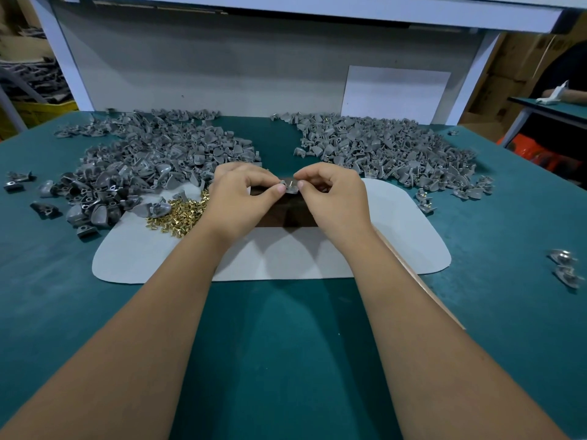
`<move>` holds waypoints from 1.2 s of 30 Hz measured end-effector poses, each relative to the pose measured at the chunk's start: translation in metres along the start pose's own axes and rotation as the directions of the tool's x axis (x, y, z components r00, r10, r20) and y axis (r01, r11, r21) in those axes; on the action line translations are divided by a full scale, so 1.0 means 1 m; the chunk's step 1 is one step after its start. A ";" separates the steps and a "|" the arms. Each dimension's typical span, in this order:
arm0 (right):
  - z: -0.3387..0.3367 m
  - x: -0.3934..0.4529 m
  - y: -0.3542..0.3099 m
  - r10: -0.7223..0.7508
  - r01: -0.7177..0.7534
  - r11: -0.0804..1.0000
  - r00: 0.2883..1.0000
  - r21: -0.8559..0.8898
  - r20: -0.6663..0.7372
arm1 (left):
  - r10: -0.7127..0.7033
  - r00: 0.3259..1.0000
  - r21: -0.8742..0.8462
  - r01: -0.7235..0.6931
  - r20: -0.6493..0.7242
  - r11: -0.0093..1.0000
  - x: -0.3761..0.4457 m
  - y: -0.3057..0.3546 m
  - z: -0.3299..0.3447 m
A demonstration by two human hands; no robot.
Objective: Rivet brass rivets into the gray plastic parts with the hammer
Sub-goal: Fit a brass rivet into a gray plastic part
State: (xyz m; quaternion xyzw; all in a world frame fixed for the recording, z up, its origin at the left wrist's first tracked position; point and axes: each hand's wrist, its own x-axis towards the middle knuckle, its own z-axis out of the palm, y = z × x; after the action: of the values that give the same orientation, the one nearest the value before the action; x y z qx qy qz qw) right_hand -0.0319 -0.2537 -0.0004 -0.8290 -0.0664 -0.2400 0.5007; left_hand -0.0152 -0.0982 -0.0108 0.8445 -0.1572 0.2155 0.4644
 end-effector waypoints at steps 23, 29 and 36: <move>0.009 0.003 0.001 -0.024 0.032 0.986 0.998 -0.162 0.049 | -0.008 1.000 -0.073 0.008 0.009 0.997 0.001 0.000 0.003; 0.012 0.007 0.000 -0.017 0.025 0.973 0.999 -0.228 0.037 | -0.029 0.999 -0.074 0.030 0.018 0.997 0.000 -0.001 0.003; 0.002 0.002 -0.006 0.019 -0.007 0.987 0.997 -0.160 0.076 | -0.138 0.990 -0.125 0.136 -0.006 0.983 -0.003 0.001 0.006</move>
State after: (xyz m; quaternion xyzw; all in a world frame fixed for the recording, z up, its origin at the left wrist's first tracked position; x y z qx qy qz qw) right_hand -0.0318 -0.2488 0.0042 -0.8755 -0.0610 -0.2089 0.4315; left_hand -0.0173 -0.1035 -0.0144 0.8211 -0.1084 0.1789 0.5311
